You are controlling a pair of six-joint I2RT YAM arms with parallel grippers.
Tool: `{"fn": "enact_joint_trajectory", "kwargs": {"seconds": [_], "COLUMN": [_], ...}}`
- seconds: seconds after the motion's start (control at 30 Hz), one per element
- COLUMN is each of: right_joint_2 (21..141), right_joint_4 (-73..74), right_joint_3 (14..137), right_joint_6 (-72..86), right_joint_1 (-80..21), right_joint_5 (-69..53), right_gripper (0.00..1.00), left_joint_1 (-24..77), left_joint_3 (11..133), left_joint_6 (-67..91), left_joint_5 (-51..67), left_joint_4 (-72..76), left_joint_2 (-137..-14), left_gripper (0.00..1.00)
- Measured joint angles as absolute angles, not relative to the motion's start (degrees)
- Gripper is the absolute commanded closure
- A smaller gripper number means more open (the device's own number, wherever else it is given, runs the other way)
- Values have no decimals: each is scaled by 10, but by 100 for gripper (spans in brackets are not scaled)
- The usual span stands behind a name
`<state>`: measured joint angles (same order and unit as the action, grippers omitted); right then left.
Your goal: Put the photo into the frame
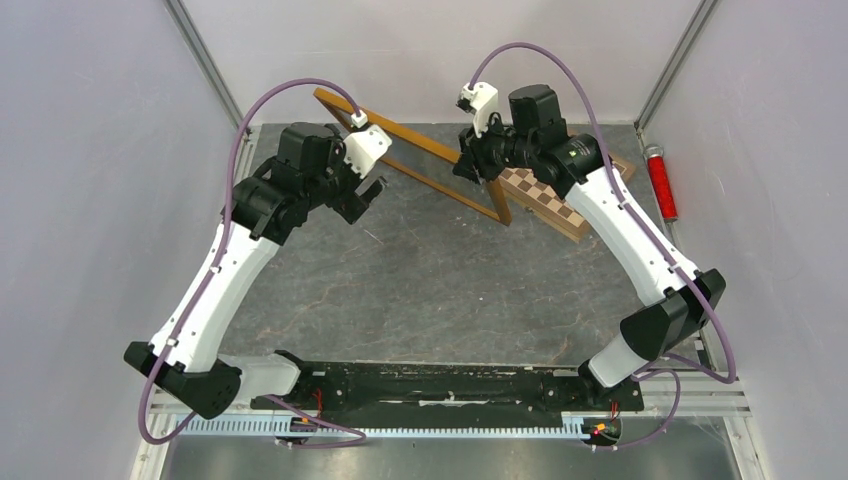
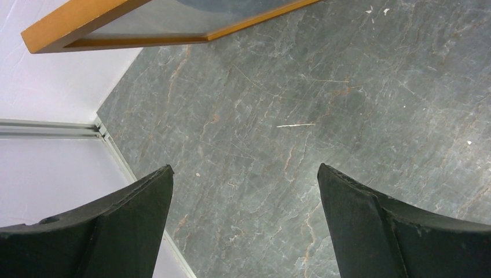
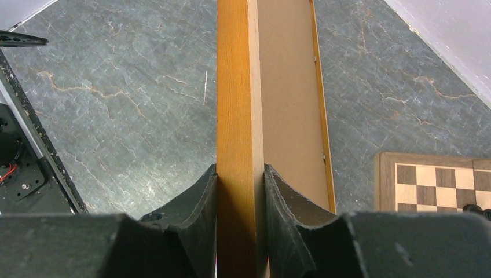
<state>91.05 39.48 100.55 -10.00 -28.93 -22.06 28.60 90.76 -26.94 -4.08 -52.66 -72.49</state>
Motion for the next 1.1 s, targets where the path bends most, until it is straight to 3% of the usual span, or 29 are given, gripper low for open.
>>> {"fn": "enact_joint_trajectory", "kwargs": {"seconds": [0.4,0.7,1.1], "right_joint_2": [910,886,855], "right_joint_4": [396,383,374], "right_joint_3": [1004,947,908], "right_joint_6": [-104,-145,-157], "right_joint_1": [-292,-292,-292], "right_joint_5": [-208,-206,-208], "right_gripper": [100,100,100], "left_joint_1": [282,272,264], "left_joint_3": [915,919,986], "left_joint_6": [-295,-446,-596], "left_joint_5": [-37,40,92], "left_joint_4": [-484,-397,-409], "left_joint_2": [-760,-811,-936], "left_gripper": [0,0,4]}}
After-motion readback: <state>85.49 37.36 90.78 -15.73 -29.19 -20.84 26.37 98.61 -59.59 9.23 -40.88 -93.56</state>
